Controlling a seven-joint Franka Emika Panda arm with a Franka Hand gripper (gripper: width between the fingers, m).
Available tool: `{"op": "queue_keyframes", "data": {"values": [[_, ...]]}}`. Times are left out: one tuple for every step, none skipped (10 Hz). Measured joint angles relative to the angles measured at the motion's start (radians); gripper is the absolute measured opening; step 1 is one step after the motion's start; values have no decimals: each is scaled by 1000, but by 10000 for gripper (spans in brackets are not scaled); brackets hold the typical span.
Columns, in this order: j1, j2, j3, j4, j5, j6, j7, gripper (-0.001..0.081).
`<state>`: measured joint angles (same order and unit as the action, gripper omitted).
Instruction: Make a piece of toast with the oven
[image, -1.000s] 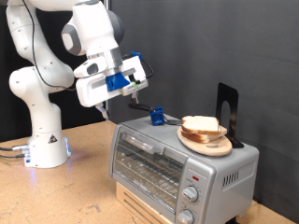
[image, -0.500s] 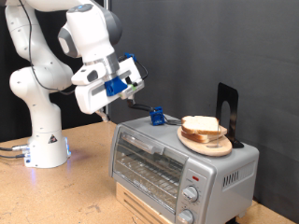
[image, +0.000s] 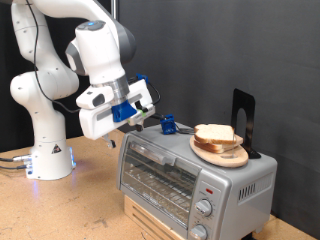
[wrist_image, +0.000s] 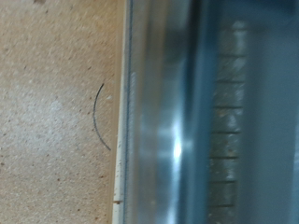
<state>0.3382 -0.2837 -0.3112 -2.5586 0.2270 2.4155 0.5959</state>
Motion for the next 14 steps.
{"op": "queue_keyframes", "data": {"values": [[2, 24, 5, 0, -3, 18, -3, 809], [2, 43, 9, -3, -8, 24, -12, 809], [1, 51, 8, -6, -17, 27, -25, 809], [-3, 47, 7, -8, -35, 23, -33, 809], [-14, 39, 1, -19, -56, 13, -40, 809], [-31, 33, -6, -44, -83, 6, -49, 809], [-53, 29, -12, -68, -110, 7, -53, 809], [-72, 25, -19, -87, -128, 14, -55, 809], [-88, 24, -23, -102, -136, 37, -60, 809], [-94, 24, -31, -113, -133, 71, -78, 809], [-91, 23, -42, -117, -99, 98, -118, 809], [-79, 15, -52, -113, -33, 107, -175, 809], [-64, -6, -59, -102, 26, 99, -219, 809], [-53, -33, -59, -88, 64, 82, -239, 809]]}}
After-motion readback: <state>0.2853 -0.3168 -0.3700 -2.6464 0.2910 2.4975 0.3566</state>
